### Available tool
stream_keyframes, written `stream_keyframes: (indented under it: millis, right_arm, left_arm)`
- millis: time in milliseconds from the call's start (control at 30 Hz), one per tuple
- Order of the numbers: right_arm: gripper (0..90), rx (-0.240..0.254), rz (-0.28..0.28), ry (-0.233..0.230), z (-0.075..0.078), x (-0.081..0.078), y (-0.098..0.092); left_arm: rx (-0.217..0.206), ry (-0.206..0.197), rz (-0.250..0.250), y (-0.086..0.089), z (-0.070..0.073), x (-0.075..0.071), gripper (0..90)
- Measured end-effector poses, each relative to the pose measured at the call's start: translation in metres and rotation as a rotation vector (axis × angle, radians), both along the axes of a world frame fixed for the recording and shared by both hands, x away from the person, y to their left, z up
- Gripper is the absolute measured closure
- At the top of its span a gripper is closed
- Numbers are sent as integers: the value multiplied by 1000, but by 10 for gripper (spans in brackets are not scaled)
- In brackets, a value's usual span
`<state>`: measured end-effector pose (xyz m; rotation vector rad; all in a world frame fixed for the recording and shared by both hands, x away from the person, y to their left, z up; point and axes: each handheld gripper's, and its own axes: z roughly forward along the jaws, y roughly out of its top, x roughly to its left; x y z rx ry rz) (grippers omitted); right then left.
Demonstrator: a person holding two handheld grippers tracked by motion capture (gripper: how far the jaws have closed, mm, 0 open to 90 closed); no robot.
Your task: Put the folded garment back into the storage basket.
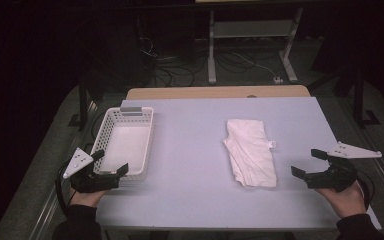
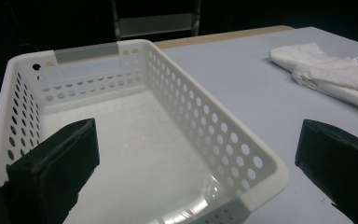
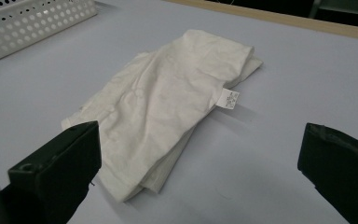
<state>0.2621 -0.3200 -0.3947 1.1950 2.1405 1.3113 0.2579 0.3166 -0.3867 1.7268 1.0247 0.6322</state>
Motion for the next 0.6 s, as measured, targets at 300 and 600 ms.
stream_keyframes:
  millis: [300,600]
  right_arm:
    - [0,-10,13,3,6,1,5]
    - [0,-28,31,12,12,4,7]
  left_arm:
    - [15,-6,-8,-6,14,6,0]
    - [36,2,-37,-18,23,18,0]
